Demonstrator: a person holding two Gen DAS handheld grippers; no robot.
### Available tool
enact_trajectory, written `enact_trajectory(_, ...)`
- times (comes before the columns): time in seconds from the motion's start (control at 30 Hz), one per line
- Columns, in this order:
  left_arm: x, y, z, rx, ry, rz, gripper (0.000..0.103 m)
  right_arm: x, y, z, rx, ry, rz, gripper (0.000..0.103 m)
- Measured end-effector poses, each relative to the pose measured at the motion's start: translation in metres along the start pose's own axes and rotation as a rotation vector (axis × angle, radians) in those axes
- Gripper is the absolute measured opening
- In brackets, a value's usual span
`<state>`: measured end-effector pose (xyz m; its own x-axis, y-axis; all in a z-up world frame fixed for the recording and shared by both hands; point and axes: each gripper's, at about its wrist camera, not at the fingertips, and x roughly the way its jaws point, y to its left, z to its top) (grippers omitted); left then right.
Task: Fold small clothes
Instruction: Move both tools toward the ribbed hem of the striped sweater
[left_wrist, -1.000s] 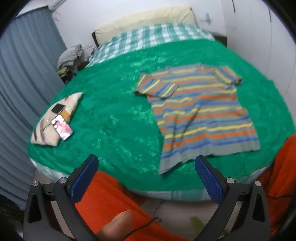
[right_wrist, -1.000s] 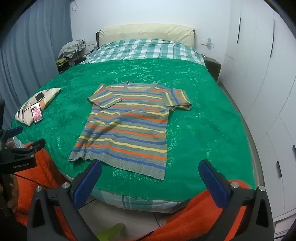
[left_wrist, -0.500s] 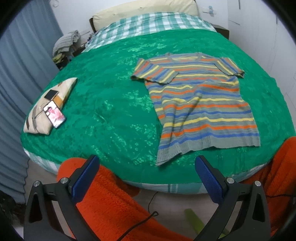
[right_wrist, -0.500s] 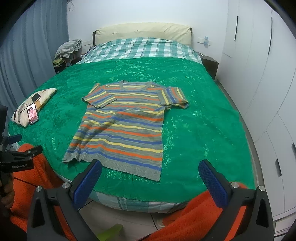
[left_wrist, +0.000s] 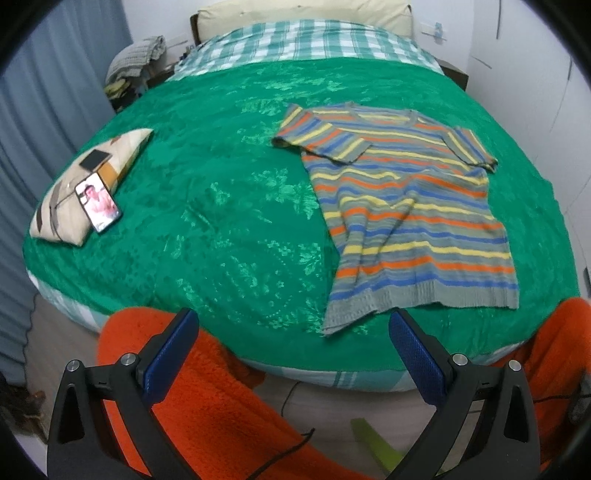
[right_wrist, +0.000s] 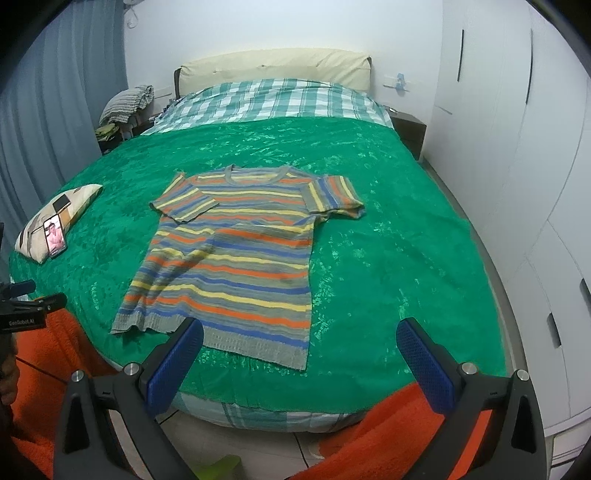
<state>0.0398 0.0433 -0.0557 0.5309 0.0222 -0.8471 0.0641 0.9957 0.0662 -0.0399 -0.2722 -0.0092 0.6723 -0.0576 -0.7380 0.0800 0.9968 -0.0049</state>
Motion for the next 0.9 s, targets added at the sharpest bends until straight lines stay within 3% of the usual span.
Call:
enact_trajectory(0.37, 0.005, -0.023, -0.003, 0.070, -0.004, -0.041, 0.103, 0.012, 0.001, -0.005, -0.004, 0.058, -0.001, 0.103)
enact_trajectory(0.57, 0.050, 0.007, 0.000, -0.009, 0.050, -0.120, 0.102, 0.038, -0.022, -0.014, 0.101, 0.137, 0.069, 0.103)
enact_trajectory(0.73, 0.078, -0.003, -0.003, 0.045, 0.067, -0.153, 0.102, 0.075, -0.031, -0.017, 0.109, 0.186, 0.167, 0.103)
enact_trajectory(0.8, 0.093, -0.012, -0.005, 0.065, 0.097, -0.169, 0.101, 0.109, -0.032, -0.022, 0.119, 0.263, 0.204, 0.099)
enact_trajectory(0.87, 0.106, -0.021, -0.006, 0.083, 0.124, -0.179, 0.101, 0.137, -0.034, -0.026, 0.159, 0.326, 0.253, 0.081)
enact_trajectory(0.9, 0.114, -0.025, -0.006, 0.092, 0.134, -0.178, 0.097, 0.151, -0.035, -0.029, 0.184, 0.356, 0.276, 0.078)
